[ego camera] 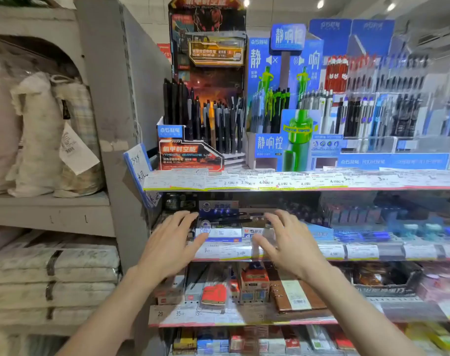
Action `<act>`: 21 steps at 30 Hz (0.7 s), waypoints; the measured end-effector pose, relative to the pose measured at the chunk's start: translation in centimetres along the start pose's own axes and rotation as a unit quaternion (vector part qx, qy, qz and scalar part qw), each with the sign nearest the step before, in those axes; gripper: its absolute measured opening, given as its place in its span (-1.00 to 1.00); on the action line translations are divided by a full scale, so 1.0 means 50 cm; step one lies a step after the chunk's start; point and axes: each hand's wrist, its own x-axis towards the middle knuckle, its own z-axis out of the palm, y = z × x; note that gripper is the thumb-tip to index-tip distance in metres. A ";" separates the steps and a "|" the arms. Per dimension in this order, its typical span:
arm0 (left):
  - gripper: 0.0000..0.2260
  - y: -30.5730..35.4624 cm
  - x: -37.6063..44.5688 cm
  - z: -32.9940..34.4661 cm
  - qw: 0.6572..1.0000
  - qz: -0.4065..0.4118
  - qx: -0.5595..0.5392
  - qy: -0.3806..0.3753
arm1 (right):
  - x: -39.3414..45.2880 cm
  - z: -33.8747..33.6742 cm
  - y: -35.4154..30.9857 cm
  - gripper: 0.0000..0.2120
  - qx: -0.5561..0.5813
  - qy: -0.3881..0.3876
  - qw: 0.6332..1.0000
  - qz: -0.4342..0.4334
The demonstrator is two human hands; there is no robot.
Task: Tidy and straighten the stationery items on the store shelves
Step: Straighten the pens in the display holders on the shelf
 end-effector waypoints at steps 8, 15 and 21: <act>-0.53 0.011 0.100 0.034 0.993 -0.067 0.063 -0.078 | 0.130 0.041 0.015 -0.48 -0.030 -0.129 0.991 -0.014; -0.71 -0.037 0.166 0.052 0.995 -0.036 0.007 -0.095 | 0.193 0.072 0.017 -0.51 0.028 -0.164 0.983 -0.072; -0.73 -0.066 0.191 0.081 0.989 0.009 -0.010 -0.147 | 0.208 0.070 0.005 -0.74 0.044 -0.163 0.982 -0.090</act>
